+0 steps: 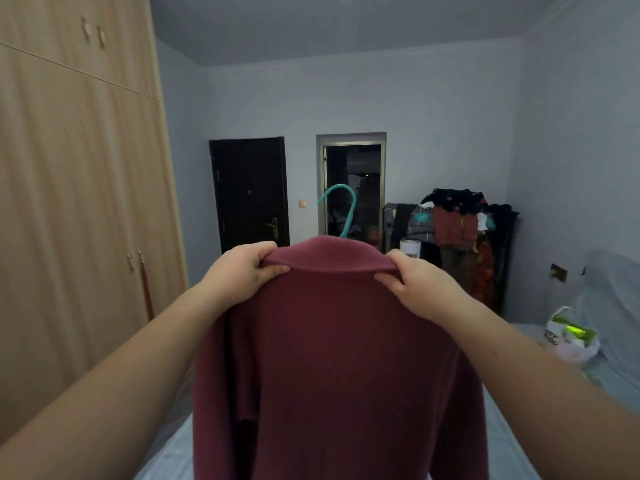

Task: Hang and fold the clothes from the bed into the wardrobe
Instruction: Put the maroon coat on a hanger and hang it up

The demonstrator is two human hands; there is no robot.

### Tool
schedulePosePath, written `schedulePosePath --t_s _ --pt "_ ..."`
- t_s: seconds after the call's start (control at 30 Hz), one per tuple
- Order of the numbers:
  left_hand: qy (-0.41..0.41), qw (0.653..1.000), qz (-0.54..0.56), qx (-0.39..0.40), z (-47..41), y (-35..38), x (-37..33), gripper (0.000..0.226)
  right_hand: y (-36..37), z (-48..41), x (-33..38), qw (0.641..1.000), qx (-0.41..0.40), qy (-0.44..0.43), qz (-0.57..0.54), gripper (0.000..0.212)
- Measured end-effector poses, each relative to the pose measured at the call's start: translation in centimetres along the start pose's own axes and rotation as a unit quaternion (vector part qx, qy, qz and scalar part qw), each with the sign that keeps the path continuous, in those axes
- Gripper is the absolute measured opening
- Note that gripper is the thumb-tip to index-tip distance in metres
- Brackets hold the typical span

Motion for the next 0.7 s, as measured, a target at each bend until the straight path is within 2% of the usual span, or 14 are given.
schedulePosePath --t_s 0.13,0.23,0.27,0.33,0.37,0.4,0.47,0.57,0.7 --pt "-0.017 0.995 0.083 0.054 0.8 -0.2 0.6 0.035 -0.2 -0.2 -0.5 0.994 -0.1 -0.021 0.028 0.036" --pt "-0.099 0.975 0.152 0.131 1.9 -0.8 2.5 0.044 -0.7 -0.5 -1.4 0.99 -0.123 -0.026 0.057 0.028" --pt "-0.139 0.959 0.19 0.157 2.5 -1.0 3.5 0.048 -0.8 -0.7 -1.8 0.99 -0.122 -0.02 0.062 0.026" --pt "-0.218 0.905 0.294 0.216 4.0 -0.7 5.3 0.057 -1.1 -0.8 -2.7 0.99 -0.128 -0.01 0.058 0.023" --pt "-0.236 0.877 0.339 0.246 4.7 -0.4 5.8 0.056 -1.2 -0.9 -3.1 0.99 -0.133 -0.005 0.053 0.023" --pt "-0.235 0.863 0.363 0.262 5.2 -0.1 6.1 0.049 -1.3 -0.9 -3.3 0.99 -0.133 0.0 0.047 0.023" --pt "-0.215 0.88 0.344 0.247 5.1 0.2 6.5 0.03 -1.1 -0.9 -3.5 0.992 -0.118 0.008 0.038 0.022" --pt "-0.171 0.943 0.238 0.161 3.9 0.0 6.3 0.008 -0.6 -0.9 -3.6 0.994 -0.102 0.008 0.041 0.023" --pt "-0.107 0.981 0.131 0.09 3.3 -0.2 5.7 0.022 0.1 -0.8 -3.9 0.996 -0.088 0.005 0.031 0.038"
Point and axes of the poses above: each hand's wrist, its own z-axis away from the middle knuckle, its own y-axis out of the palm, x = y × z, the point moved 5 cm from there along -z, towards the middle knuckle, and after that the axes turned 5 degrees about z, right-handed, at the moved point
